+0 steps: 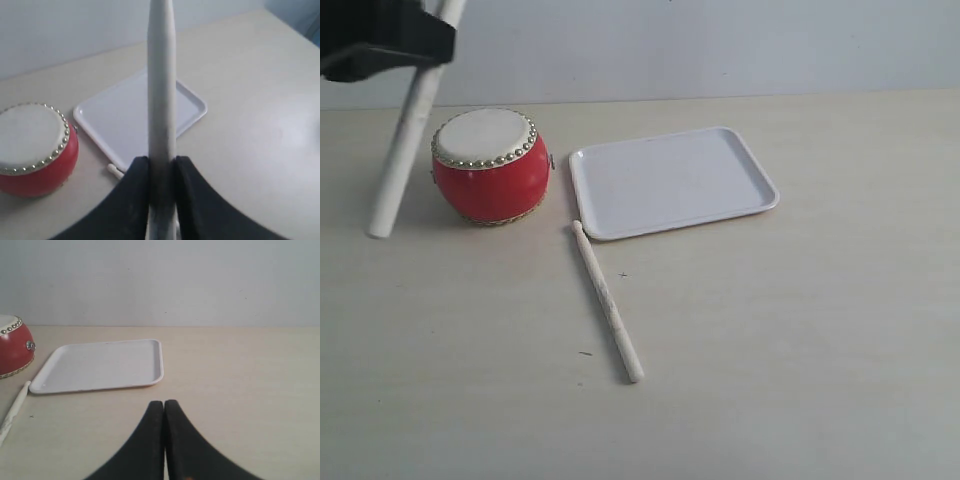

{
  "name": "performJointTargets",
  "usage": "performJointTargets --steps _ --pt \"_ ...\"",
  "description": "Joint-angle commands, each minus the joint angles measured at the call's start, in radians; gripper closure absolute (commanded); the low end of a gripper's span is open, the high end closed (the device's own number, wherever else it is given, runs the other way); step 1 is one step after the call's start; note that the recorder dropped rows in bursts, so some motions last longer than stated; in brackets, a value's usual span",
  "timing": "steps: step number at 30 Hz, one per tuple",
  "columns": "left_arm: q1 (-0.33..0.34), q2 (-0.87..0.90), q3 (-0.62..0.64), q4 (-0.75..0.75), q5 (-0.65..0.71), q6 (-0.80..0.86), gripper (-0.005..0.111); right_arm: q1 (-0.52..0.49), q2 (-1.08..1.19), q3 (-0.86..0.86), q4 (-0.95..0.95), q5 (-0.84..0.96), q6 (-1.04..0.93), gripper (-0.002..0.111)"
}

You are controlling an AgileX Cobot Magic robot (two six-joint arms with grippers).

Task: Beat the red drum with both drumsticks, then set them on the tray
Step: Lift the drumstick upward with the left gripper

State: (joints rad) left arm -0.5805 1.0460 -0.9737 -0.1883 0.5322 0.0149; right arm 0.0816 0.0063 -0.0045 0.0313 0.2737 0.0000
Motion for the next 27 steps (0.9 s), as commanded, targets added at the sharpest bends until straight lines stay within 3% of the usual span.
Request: performJointTargets --steps 1,9,18,27 --pt "-0.004 -0.166 0.045 -0.002 0.007 0.036 0.107 -0.008 -0.006 0.004 -0.002 -0.007 0.000 0.108" --pt "-0.004 -0.342 0.108 -0.002 0.011 0.062 0.107 -0.008 -0.006 0.004 -0.002 -0.007 0.000 0.108" --pt "-0.004 -0.385 0.187 -0.002 0.011 0.084 0.107 -0.008 -0.006 0.004 -0.002 -0.014 0.000 0.108" --pt "-0.004 -0.385 0.199 0.000 0.003 0.113 0.107 -0.008 -0.006 0.004 -0.002 -0.345 0.010 0.108"
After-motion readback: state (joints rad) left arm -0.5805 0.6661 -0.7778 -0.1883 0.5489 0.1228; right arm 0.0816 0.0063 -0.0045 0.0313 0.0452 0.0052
